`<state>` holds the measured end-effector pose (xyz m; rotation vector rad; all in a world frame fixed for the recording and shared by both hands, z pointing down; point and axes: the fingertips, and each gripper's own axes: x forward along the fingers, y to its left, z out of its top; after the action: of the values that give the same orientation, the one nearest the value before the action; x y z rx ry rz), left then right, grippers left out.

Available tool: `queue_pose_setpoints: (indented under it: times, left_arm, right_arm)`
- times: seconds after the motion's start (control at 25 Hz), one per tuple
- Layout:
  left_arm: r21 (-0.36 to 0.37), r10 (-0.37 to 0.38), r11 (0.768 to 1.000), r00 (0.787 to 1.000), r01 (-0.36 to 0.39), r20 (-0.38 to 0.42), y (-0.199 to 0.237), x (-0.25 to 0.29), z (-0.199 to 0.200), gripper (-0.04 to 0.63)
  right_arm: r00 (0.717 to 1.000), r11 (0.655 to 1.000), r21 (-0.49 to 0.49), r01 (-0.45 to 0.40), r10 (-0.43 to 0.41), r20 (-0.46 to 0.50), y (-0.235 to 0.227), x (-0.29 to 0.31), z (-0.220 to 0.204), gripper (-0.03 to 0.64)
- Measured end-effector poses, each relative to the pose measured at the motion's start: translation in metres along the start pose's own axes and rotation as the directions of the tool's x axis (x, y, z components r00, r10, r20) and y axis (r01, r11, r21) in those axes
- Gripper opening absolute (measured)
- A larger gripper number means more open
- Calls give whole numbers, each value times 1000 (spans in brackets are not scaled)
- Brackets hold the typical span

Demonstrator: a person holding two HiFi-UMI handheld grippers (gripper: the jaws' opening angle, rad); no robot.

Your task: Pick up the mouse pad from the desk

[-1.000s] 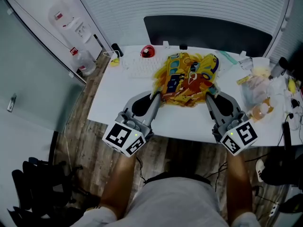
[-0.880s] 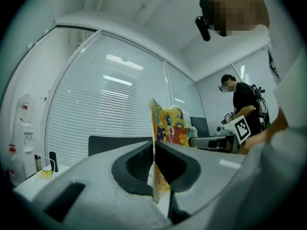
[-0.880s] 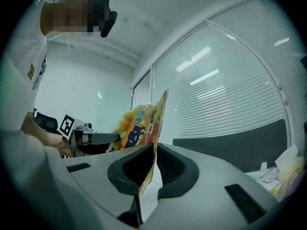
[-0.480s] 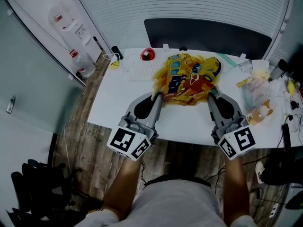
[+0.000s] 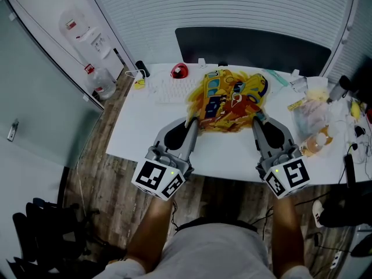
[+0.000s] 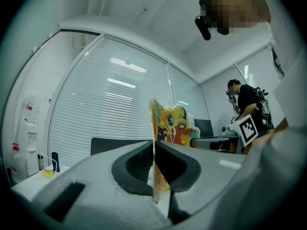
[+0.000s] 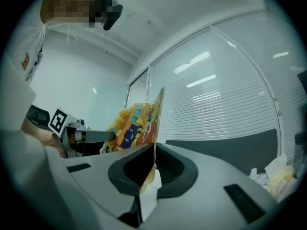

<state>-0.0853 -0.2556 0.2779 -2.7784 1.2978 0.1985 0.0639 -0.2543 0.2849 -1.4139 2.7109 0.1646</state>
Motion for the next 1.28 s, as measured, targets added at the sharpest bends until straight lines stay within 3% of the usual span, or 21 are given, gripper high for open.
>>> queue_pose_setpoints:
  times: [1.28]
  left_arm:
    - [3,-3,1000,1000,3,0,-5,-3,7,23]
  right_arm:
    - [1000,1000,-9,19,-19,-6,1,-3,7,20]
